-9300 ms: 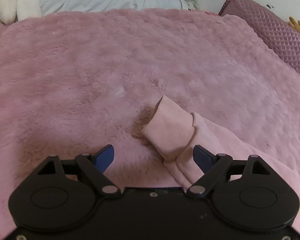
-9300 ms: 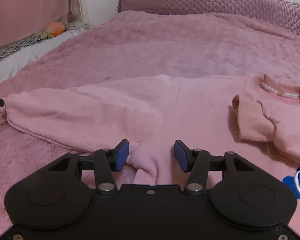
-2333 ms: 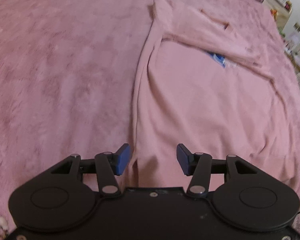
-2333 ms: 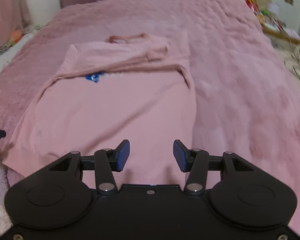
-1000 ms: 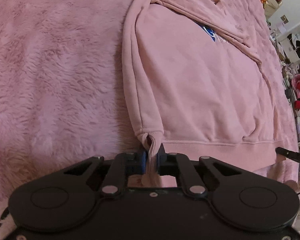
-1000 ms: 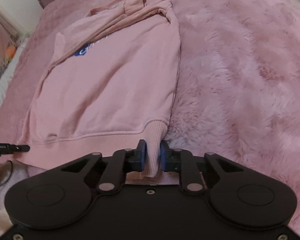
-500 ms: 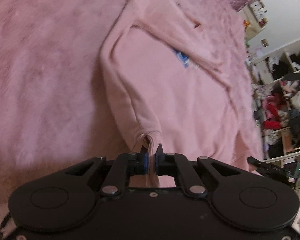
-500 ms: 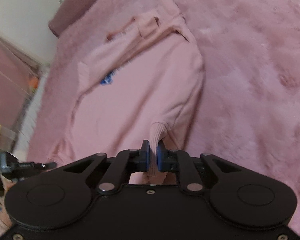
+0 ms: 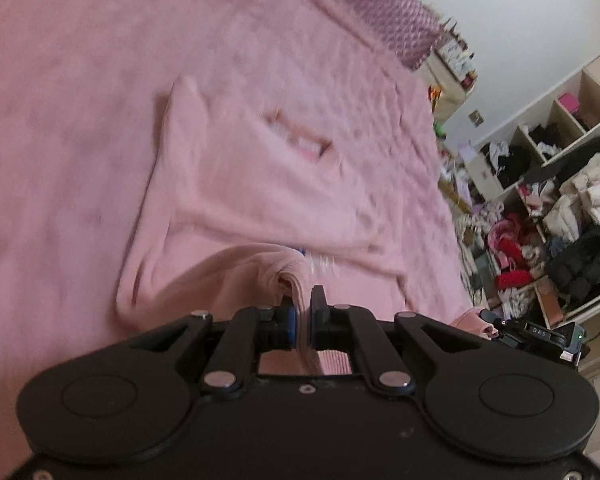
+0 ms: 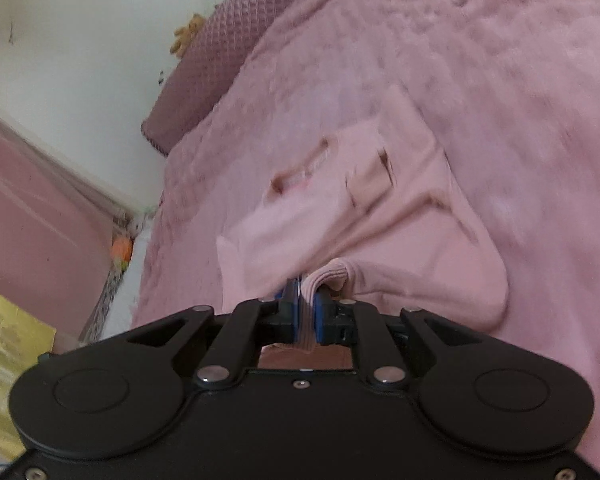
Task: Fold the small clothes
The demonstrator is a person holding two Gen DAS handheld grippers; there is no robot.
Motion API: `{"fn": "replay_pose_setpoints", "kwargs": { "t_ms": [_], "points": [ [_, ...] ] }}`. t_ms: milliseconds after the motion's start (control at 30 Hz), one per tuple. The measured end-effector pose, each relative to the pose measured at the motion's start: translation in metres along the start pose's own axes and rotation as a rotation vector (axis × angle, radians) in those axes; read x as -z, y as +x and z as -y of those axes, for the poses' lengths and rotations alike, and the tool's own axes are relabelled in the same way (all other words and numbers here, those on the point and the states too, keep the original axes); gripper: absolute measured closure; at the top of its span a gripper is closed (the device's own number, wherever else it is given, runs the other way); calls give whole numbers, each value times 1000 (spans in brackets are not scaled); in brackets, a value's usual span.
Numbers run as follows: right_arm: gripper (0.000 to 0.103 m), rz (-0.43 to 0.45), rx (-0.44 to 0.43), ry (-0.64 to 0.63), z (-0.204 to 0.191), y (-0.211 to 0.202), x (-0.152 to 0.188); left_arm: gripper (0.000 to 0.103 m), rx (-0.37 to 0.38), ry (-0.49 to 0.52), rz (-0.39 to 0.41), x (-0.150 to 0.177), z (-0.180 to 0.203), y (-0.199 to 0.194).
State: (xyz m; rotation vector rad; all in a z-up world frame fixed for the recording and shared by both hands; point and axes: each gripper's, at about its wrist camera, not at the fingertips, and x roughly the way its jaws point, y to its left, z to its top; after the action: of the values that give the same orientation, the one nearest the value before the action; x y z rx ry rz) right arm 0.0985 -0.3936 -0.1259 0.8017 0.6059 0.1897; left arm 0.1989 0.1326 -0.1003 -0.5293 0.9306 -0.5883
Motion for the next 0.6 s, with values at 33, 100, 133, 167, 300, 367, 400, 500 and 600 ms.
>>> {"fn": "replay_pose_setpoints", "kwargs": {
  "t_ms": [33, 100, 133, 167, 300, 367, 400, 500, 600],
  "points": [
    [94, 16, -6, 7, 1, 6, -10, 100, 3, 0, 18, -12, -1, 5],
    [94, 46, -17, 30, 3, 19, -31, 100, 8, -7, 50, -33, -5, 12],
    [94, 59, -19, 37, 5, 25, -40, 100, 14, -10, 67, -45, -8, 17],
    [94, 71, -18, 45, 6, 31, -50, 100, 15, -13, 81, -55, -10, 21],
    [94, 107, -21, 70, 13, 60, -90, 100, 1, -9, 129, -100, -19, 42],
    [95, 119, -22, 76, 16, 78, -109, 100, -1, -18, 147, -120, -24, 55],
    [95, 122, -23, 81, 17, 88, -118, 100, -2, -24, 152, -131, -27, 63],
    [95, 124, -11, 84, 21, 117, -140, 100, -29, -49, 157, -160, -39, 84],
    [95, 119, 12, 121, 33, 146, -157, 100, -56, -98, 142, -186, -53, 117]
  ]
}}
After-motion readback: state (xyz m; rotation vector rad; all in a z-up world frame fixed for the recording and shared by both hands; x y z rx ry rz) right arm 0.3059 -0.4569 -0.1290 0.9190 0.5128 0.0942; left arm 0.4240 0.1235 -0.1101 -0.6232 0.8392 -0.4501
